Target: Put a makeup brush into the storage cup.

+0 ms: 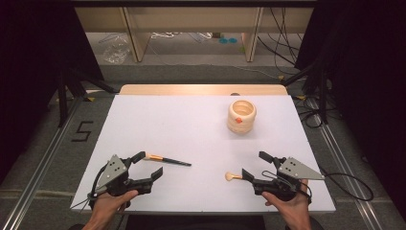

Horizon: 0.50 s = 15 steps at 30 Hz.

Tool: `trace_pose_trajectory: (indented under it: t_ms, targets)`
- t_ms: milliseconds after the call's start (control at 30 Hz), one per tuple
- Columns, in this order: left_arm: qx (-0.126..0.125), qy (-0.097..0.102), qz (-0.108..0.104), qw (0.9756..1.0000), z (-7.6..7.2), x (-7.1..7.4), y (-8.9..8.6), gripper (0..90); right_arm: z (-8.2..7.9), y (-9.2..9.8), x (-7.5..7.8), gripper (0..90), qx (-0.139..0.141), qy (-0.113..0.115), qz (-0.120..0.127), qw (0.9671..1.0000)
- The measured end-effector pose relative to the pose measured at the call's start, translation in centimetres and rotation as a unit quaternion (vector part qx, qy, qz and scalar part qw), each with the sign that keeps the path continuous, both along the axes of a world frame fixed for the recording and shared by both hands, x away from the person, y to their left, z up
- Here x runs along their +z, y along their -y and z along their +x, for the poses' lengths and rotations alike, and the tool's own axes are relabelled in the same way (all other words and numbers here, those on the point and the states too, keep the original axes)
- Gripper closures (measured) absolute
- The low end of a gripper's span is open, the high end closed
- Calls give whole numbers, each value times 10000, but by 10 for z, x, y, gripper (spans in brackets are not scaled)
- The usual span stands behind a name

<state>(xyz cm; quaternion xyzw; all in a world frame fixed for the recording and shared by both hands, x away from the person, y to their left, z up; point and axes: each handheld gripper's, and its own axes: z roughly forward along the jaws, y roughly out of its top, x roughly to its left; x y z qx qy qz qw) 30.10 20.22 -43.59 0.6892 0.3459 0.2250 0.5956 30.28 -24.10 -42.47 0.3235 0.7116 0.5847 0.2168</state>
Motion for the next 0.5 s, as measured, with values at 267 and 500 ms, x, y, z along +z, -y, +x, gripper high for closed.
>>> trace_pose_trajectory:
  t_ms: [267, 500]
  targets:
    - [20, -37, -36, 10000, 0, 0, 0, 158, 0, -1, -1, 159, 110, -32, -69, 9999]
    - [9, -61, -56, 10000, 0, 0, 0, 158, 1, -1, -1, 169, 164, -76, -163, 9997]
